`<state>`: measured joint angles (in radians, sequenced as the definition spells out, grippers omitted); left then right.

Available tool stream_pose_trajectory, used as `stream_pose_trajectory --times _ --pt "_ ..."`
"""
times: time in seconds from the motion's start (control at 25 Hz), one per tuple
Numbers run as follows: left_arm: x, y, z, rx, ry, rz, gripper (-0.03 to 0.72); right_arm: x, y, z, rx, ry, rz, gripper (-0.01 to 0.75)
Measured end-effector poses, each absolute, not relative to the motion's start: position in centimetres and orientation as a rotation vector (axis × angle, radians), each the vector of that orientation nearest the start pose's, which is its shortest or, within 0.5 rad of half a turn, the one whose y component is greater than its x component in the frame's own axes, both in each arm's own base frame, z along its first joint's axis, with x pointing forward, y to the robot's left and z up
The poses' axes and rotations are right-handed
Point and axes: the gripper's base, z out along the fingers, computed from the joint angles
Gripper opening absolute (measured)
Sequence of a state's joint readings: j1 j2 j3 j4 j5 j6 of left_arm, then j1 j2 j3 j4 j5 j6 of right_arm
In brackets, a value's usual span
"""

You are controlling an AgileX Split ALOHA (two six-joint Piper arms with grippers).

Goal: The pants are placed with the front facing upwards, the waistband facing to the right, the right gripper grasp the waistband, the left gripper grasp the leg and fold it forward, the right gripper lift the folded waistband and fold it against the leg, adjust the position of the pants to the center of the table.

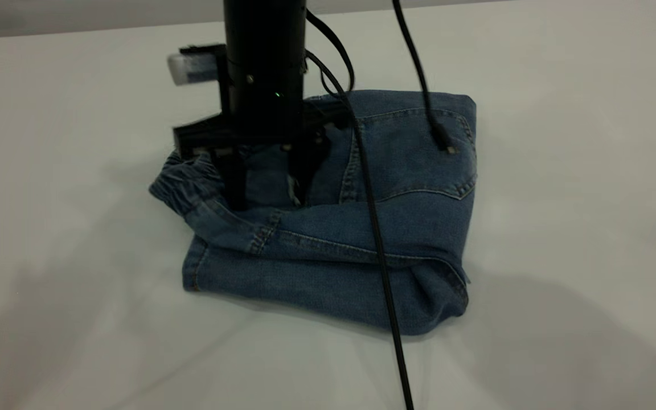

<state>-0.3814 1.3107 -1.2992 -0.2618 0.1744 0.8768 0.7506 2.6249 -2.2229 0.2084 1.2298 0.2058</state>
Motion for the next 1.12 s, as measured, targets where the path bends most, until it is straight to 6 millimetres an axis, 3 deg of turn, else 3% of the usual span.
stream_pose_trajectory --times 0.32,0.56,0.84,1.12 --pt "28.1 -11.7 43.8 0.828 1.445 0.143 0.333 36.9 37.6 11.3 -0.806 2.961 0.304 0.426" --pt "28.1 -11.7 43.8 0.831 1.444 0.145 0.333 36.7 38.0 16.3 -0.835 2.860 0.438 0.426" --pt "27.9 -11.7 43.8 0.845 1.453 0.145 0.333 35.7 37.0 25.1 -0.897 2.657 0.512 0.426" --pt "25.0 -10.6 46.1 0.828 1.398 0.147 0.333 32.7 34.0 36.3 -0.898 2.416 0.596 0.426"
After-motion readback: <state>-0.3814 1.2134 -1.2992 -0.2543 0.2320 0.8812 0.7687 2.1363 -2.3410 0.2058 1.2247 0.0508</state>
